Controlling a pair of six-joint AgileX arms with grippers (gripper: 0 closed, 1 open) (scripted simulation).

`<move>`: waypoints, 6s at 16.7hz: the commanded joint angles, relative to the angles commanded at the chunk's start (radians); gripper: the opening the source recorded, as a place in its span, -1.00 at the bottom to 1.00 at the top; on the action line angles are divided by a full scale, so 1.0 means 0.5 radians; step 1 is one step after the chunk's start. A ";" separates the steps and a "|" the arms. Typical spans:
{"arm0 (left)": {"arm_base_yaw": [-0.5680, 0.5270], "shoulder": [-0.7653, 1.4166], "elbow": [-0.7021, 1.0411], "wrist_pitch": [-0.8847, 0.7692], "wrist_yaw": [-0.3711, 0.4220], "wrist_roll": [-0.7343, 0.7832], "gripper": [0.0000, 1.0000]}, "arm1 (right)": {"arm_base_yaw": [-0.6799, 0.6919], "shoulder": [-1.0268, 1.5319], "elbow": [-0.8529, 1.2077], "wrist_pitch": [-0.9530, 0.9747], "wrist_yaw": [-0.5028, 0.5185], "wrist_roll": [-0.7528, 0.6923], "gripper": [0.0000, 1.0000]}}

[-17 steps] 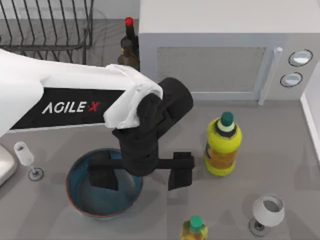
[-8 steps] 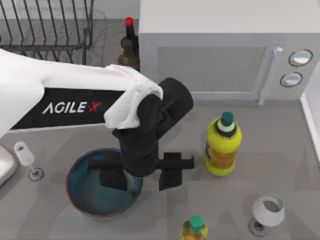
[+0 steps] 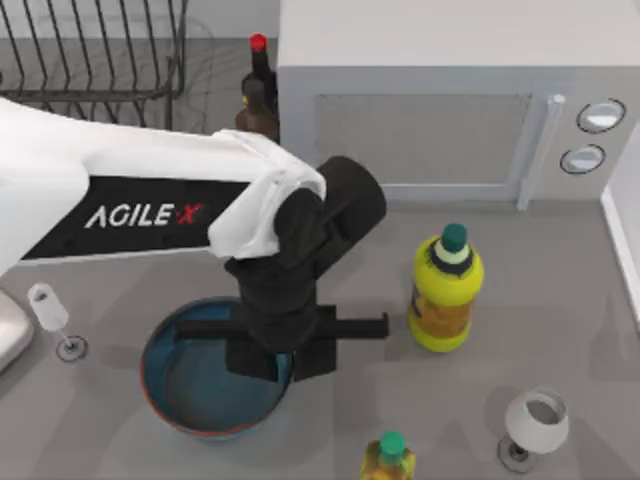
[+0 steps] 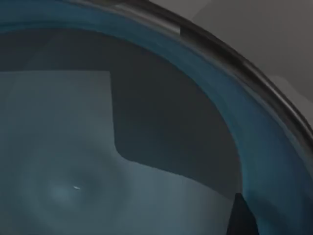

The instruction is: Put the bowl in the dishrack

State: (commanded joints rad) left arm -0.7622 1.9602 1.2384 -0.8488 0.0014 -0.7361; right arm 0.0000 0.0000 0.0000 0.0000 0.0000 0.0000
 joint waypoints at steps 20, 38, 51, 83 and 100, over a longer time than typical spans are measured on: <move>-0.023 -0.078 1.209 -1.346 0.000 -0.025 -1.00 | 0.000 0.000 0.000 0.000 0.000 0.000 1.00; 0.687 -0.628 1.172 -0.649 0.039 0.405 -1.00 | 0.000 0.000 0.000 0.000 0.000 0.000 1.00; 1.808 -1.944 -0.062 1.093 0.348 1.397 -1.00 | 0.000 0.000 0.000 0.000 0.000 0.000 1.00; 1.658 -0.409 -0.629 3.358 0.208 1.504 -1.00 | 0.000 0.000 0.000 0.000 0.000 0.000 1.00; 1.658 -0.409 -0.629 3.358 0.208 1.504 1.00 | 0.000 0.000 0.000 0.000 0.000 0.000 1.00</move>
State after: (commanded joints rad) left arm 0.0667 1.7555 0.9237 0.8304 0.1056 0.0157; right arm 0.0000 0.0000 0.0000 0.0000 0.0000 0.0000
